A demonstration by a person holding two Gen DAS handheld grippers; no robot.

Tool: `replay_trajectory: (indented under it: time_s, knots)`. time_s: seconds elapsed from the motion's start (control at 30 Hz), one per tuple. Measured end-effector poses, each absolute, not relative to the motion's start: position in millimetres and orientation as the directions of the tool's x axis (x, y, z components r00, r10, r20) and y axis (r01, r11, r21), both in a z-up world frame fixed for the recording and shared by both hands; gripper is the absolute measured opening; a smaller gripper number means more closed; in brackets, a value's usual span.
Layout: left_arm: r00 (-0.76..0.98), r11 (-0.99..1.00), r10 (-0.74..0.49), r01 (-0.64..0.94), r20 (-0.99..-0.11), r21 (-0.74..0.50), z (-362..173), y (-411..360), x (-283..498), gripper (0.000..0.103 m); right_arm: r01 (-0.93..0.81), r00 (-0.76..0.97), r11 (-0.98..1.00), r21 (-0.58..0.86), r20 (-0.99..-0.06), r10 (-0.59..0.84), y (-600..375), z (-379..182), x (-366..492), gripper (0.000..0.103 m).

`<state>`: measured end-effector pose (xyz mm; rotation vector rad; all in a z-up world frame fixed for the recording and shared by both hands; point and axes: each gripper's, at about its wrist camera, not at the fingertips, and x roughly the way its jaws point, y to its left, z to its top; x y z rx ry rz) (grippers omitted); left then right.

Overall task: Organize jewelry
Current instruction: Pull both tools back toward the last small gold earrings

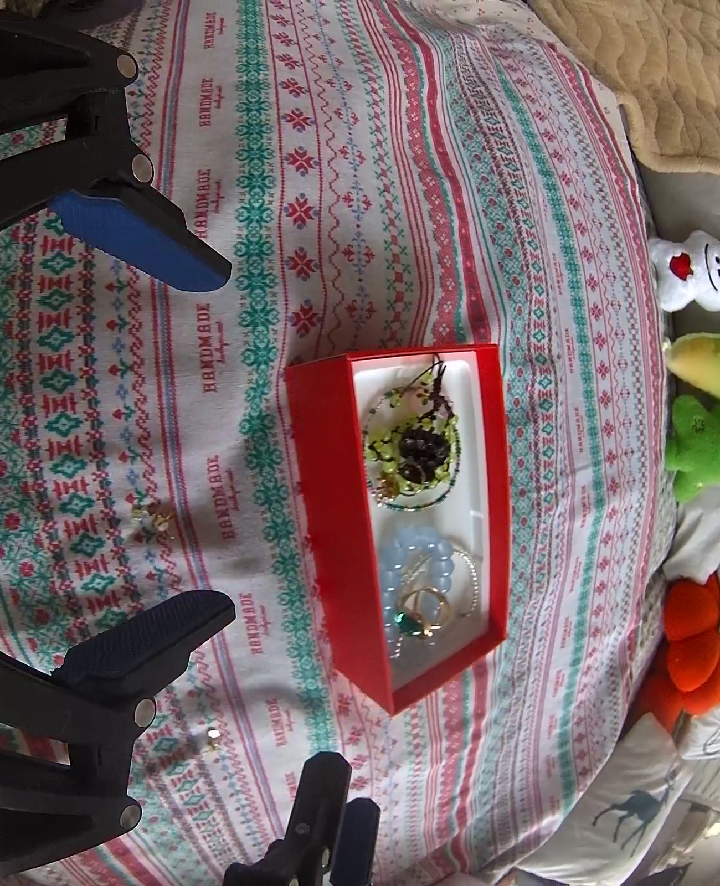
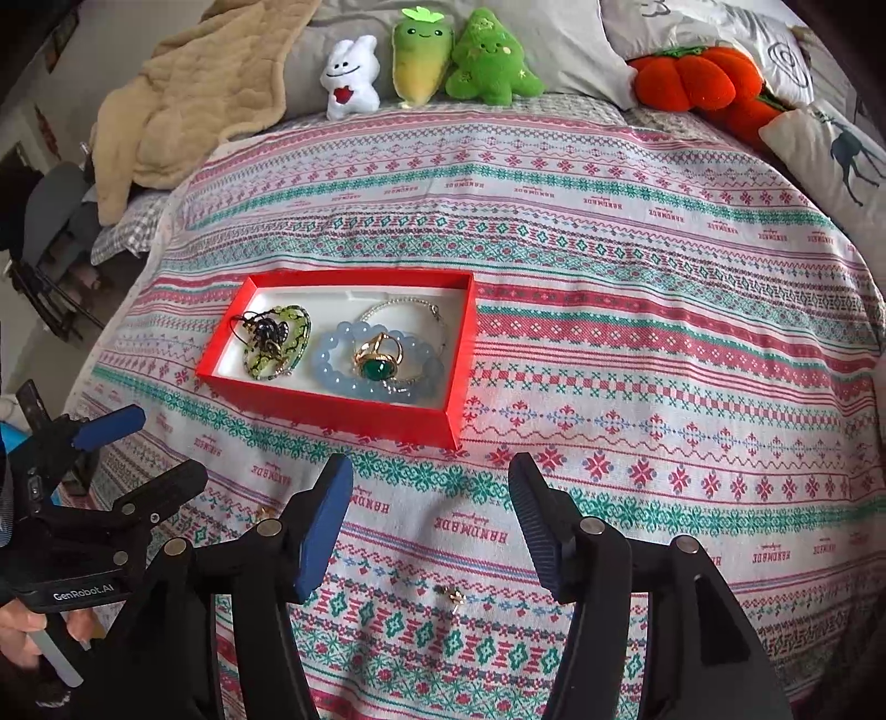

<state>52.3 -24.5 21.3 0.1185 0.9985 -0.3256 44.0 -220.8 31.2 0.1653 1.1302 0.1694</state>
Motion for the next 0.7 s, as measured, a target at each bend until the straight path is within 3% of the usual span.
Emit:
replay_trajectory:
  time_s: [0.43,0.7]
  knots:
    - [0.459,0.949,-0.194,0.310,-0.867,-0.049,5,-25,20,0.091,-0.064,0.372,0.981,0.182,-0.908,0.193,-225,26,5,0.062]
    - [0.455,0.943,-0.188,0.331,-0.871,-0.030,-29,-22,4,0.091,-0.063,0.318,0.988,0.142,-0.935,0.155,-228,-5,-15,0.062]
